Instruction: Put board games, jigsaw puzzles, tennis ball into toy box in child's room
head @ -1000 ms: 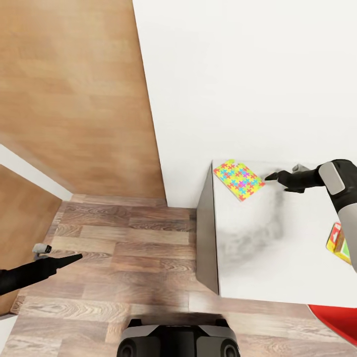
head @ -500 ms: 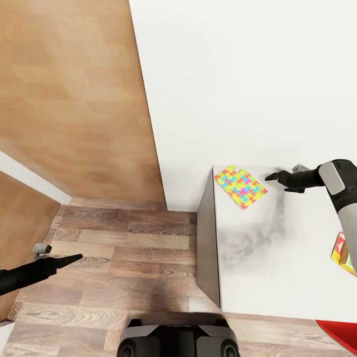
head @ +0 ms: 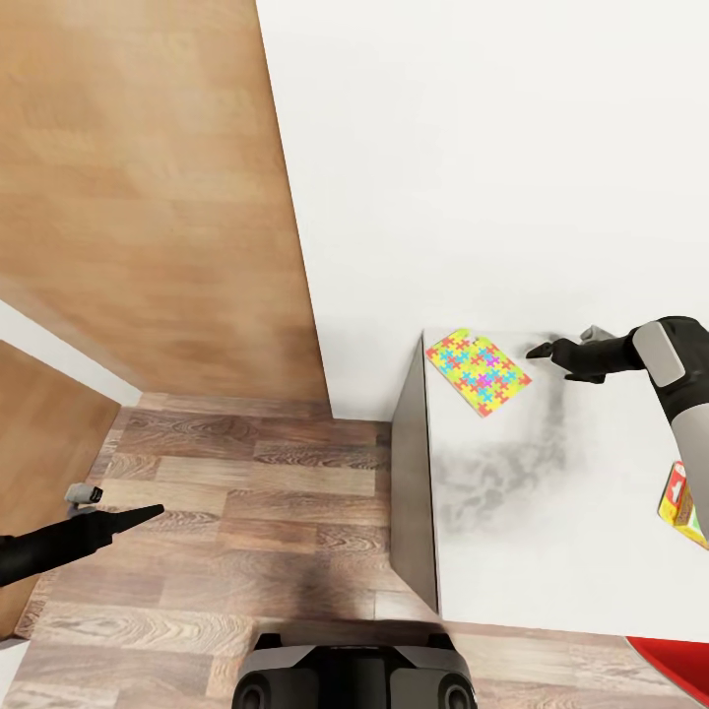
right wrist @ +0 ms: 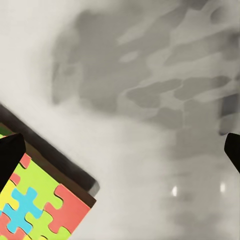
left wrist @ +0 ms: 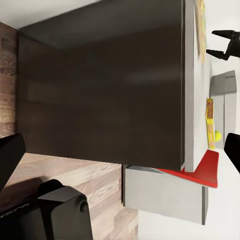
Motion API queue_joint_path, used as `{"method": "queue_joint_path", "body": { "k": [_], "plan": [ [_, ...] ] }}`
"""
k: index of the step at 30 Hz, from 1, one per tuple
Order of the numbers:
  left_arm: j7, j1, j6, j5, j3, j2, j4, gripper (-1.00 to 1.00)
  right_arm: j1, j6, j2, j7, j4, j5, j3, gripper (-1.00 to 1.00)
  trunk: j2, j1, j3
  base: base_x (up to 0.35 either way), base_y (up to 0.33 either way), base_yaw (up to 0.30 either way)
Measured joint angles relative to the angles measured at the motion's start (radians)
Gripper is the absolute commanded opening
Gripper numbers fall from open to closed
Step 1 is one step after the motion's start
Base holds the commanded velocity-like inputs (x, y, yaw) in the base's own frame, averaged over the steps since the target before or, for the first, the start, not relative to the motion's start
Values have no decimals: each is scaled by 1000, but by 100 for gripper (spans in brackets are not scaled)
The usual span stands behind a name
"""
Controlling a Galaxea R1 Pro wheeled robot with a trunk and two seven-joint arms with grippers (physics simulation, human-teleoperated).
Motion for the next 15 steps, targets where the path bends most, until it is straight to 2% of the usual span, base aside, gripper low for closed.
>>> {"method": "queue_joint_path", "body": {
  "k": [7, 15],
  "plan": [
    [0, 0, 0, 0, 0, 0, 0, 100, 0, 0, 0, 0, 0, 0, 0, 100, 0, 0, 0, 0, 12, 0],
    [0, 0, 0, 0, 0, 0, 0, 100, 0, 0, 1, 0, 0, 0, 0, 100, 0, 0, 0, 0, 114, 0]
  ]
}}
